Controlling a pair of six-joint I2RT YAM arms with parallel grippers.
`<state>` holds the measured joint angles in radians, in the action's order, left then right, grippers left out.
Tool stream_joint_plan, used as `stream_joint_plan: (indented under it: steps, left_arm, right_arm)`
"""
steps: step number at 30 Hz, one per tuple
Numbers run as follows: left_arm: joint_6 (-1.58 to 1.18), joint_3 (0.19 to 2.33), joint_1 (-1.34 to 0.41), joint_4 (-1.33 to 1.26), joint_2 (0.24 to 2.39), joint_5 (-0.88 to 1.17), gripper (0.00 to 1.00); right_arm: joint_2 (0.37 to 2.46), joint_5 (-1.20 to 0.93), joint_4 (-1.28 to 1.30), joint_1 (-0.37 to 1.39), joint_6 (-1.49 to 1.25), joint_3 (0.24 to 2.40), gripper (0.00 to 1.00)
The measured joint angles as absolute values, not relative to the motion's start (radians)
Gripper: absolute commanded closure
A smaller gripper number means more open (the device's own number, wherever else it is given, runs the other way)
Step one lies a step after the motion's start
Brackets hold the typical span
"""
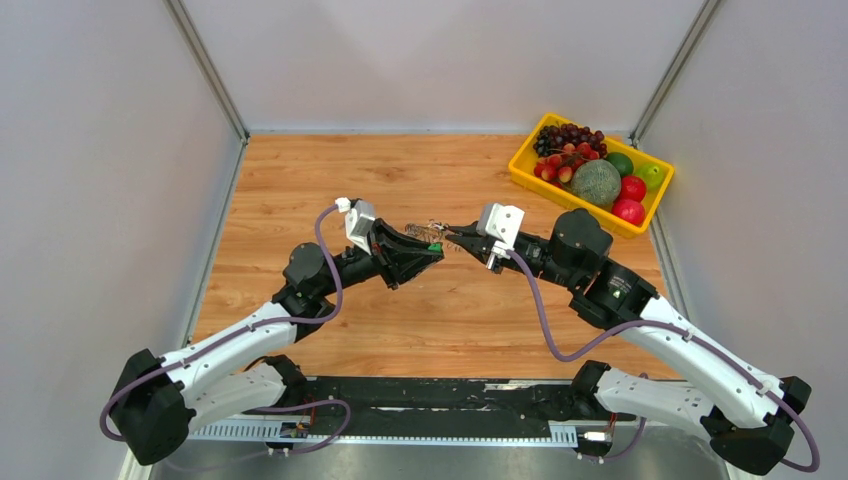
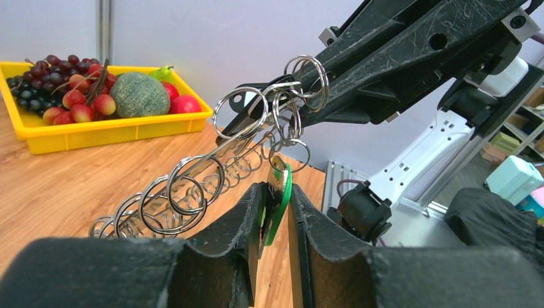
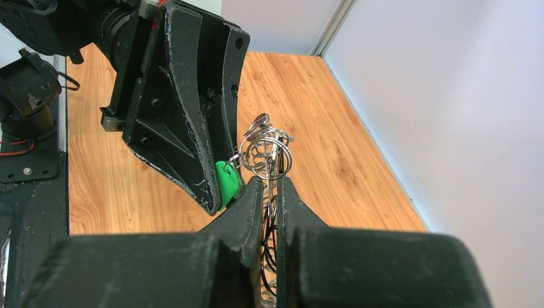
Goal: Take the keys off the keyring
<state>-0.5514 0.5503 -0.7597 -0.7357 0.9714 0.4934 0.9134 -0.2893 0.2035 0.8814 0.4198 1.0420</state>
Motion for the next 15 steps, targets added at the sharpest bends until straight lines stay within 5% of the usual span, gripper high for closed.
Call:
stream_joint_plan:
  steps: [5, 11, 15]
  left_arm:
    - [-0.555, 0.55, -0.76, -0.736, 0.97, 0.49, 0.99]
    - [-0.565, 0.556, -0.76, -0.699, 0.949, 0.481, 1.0]
    - [-0.576, 0.692, -0.76, -0.429, 0.943, 0.482, 1.0]
  right_arm:
    - [0.91, -0.288, 0.204, 0.881, 0.42, 1.042, 1.0]
    - [0.9, -0.267, 0.202, 0.881, 0.415, 1.036, 1.0]
    - [0.863, -0.229, 0.165, 0.883, 0.383, 0.965, 1.0]
